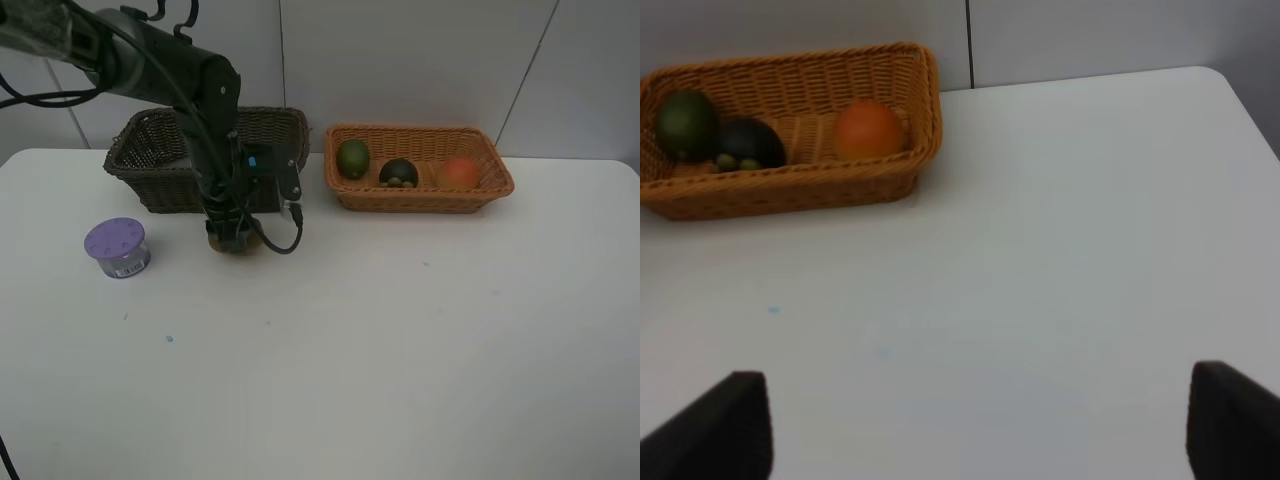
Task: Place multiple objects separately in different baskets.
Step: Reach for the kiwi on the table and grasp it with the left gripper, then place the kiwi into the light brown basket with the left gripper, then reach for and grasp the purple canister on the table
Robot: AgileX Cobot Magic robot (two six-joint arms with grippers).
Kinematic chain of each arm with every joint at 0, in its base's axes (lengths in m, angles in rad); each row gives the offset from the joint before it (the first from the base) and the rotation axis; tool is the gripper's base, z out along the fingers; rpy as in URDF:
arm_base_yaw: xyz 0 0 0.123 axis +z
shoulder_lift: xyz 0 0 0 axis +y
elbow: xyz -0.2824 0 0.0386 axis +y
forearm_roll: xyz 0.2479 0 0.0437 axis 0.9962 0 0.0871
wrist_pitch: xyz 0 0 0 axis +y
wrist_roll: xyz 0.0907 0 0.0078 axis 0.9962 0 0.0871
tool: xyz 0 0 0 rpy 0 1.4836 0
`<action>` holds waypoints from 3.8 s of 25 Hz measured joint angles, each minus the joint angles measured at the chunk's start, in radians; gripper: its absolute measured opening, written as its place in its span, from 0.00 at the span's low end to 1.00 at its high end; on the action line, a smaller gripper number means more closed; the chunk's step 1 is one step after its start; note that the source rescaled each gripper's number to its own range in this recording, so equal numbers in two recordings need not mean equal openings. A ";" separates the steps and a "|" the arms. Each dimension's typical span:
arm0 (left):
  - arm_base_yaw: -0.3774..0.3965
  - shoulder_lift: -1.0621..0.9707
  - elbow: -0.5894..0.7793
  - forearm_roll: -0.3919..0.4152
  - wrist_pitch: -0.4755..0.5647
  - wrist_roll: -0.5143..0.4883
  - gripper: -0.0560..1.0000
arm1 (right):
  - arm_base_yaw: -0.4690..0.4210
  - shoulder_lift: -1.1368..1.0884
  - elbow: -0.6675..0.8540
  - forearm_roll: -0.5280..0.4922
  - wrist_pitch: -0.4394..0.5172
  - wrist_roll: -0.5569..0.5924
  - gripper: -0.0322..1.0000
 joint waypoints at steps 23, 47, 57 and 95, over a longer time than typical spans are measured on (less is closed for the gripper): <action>-0.117 -0.174 -0.026 -0.030 -0.681 0.003 0.43 | 0.000 0.000 0.000 0.000 0.000 0.000 1.00; -0.139 0.366 -0.639 -0.164 -0.500 -0.269 0.43 | 0.000 0.000 0.000 0.000 0.000 0.000 1.00; -0.139 0.376 -0.643 -0.167 -0.517 -0.309 0.43 | 0.000 0.000 0.000 0.000 0.000 0.000 1.00; -0.115 0.106 -0.643 -0.175 -0.088 -0.484 1.00 | 0.000 0.000 0.000 0.000 0.000 0.000 1.00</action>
